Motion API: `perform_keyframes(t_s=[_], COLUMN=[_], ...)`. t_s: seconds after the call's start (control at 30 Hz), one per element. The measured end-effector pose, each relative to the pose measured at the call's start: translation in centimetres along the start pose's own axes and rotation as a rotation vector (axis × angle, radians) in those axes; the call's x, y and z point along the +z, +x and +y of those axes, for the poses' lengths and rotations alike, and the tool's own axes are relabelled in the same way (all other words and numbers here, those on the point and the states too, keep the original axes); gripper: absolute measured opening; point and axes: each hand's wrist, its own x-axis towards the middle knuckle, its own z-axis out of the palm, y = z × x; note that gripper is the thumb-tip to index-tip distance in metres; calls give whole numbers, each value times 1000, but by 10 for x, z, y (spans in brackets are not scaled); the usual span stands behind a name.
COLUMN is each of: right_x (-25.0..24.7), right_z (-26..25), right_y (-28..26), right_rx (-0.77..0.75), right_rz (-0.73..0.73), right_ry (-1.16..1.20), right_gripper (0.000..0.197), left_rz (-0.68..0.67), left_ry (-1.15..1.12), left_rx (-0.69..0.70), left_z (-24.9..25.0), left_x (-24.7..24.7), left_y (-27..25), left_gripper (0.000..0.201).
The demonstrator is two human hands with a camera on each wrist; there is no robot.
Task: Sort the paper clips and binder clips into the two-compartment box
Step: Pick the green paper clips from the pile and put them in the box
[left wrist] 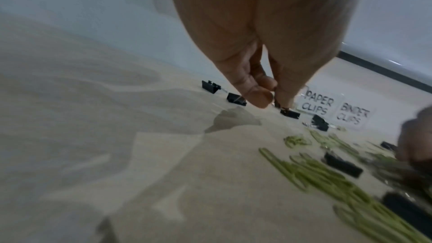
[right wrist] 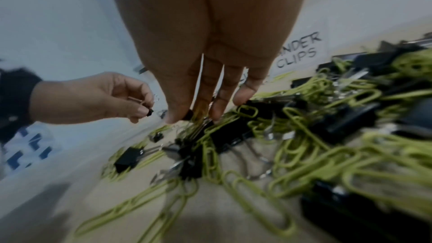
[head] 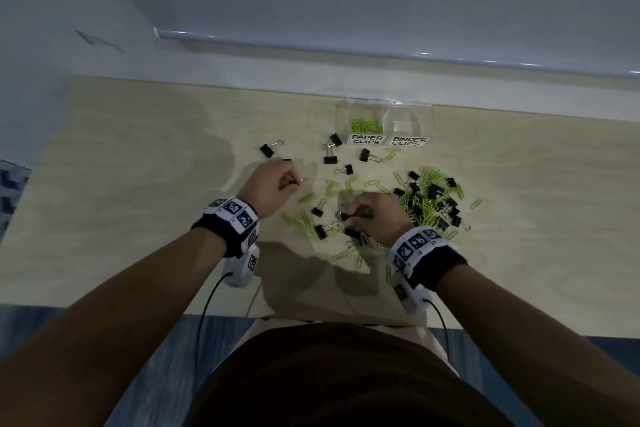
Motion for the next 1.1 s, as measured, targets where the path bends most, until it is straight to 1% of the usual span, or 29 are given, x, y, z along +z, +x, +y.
perform_keyframes(t_s=[0.07,0.13,0.23,0.3,0.37,0.4,0.5,0.57,0.63,0.67,0.73,0.8,0.87,0.93,0.97,1.03,1.1], right_x=[-4,-6,-8,-10,-15,-18,-29,-35,-38,-38,-35,-28,-19,-11,-7,-1,2], right_z=[6,12,13,7,-3,-8,-27,-37,-37,-36,-34,-33,-29,-21,-17,-10,-8], right_y=[-3,-3,1,9,21,28,50,61,62,59,47,31,15,3,-2,-7,-7], right_rx=[41,51,88,117,126,116,92,109,139,130,71,29,-5,-74,-89,-65,-50], right_rz=[31,92,176,214,242,258,301,316,280,250,158,9,-104,-121,-120,-115,-93], right_ry=[132,238,297,297,267,231,185,127,38,-14,-112,-177,-256,-380,-415,-415,-388], right_gripper=[8,8,7,6,3,2,11,18,24,24,20,13,11,19,24,33,37], left_rz=[58,57,-62,-139,-161,-156,-135,-65,49,98,137,84,-41,-155,-187,-213,-220], left_ry=[118,207,215,228,222,213,156,91,36,24,44,94,167,255,281,293,274], left_rx=[-9,18,38,21,1,-9,-29,-30,-44,-48,-34,3,21,15,10,-7,-23], left_z=[2,11,33,41,44,45,45,42,36,33,29,30,34,35,35,34,36], left_x=[0,5,23,35,43,44,41,35,26,22,16,16,23,30,33,36,36], left_y=[6,7,-2,-8,-10,-9,-7,-5,-1,0,0,-6,-14,-19,-19,-17,-14], left_gripper=[18,23,19,19,21,22,26,25,25,26,23,19,19,26,28,31,31])
